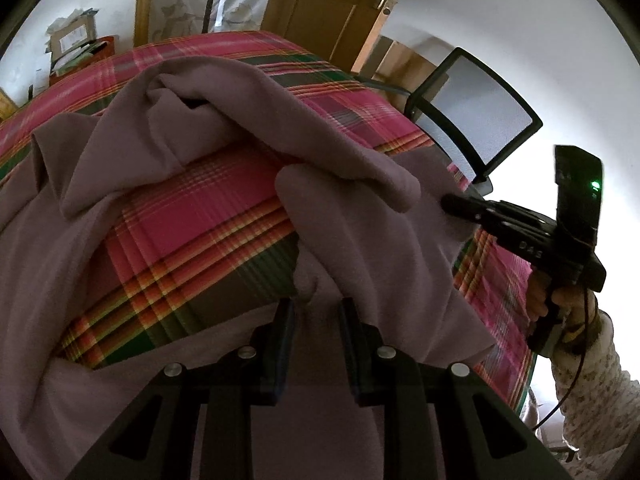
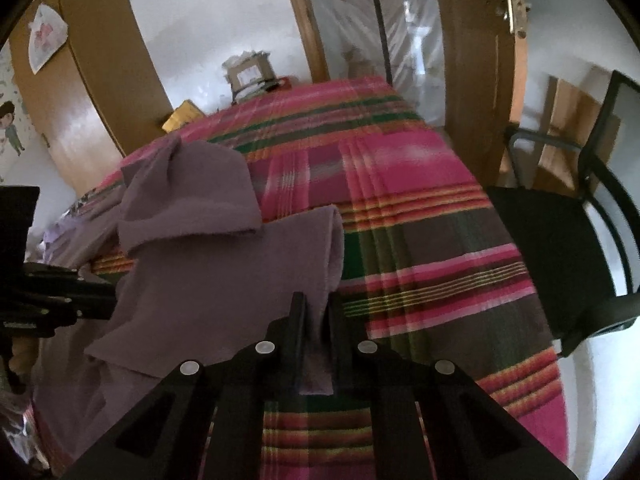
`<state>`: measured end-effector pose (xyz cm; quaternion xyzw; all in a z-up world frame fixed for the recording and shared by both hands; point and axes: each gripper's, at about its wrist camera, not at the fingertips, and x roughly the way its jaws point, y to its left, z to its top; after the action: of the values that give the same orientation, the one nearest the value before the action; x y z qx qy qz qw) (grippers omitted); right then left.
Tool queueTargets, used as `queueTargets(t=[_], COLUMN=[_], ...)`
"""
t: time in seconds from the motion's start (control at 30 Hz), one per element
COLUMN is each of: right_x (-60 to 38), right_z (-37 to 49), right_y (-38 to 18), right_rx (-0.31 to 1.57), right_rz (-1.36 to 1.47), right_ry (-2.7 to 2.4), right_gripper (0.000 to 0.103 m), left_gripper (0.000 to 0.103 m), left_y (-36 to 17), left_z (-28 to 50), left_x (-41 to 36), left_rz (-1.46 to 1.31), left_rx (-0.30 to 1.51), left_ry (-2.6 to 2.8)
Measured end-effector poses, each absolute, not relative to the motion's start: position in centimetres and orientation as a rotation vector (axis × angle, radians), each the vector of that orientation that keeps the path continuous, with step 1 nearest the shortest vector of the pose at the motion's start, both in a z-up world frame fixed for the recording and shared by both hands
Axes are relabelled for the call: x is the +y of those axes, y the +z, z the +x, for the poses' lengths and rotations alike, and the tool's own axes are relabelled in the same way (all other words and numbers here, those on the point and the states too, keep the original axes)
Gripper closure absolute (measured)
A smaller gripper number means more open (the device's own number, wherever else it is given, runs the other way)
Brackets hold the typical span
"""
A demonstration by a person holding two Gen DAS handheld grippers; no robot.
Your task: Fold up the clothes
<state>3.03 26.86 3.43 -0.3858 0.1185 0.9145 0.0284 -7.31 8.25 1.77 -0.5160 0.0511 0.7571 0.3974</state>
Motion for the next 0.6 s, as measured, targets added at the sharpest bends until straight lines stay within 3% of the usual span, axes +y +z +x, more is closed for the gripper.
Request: queueTargets(t=[0.6], right_x=[30.5], right_z=[7.2], right_y=[7.1], right_rx=[0.378], right_rz=[-0.975], right_ry=[2.744], right_gripper=[0.093], left_gripper=[0.077], left_y=[3.0], left_z=[-4.2], left_x=[10.0], left_rz=[-1.231], left_rx=[0.223], left_ry=[1.888])
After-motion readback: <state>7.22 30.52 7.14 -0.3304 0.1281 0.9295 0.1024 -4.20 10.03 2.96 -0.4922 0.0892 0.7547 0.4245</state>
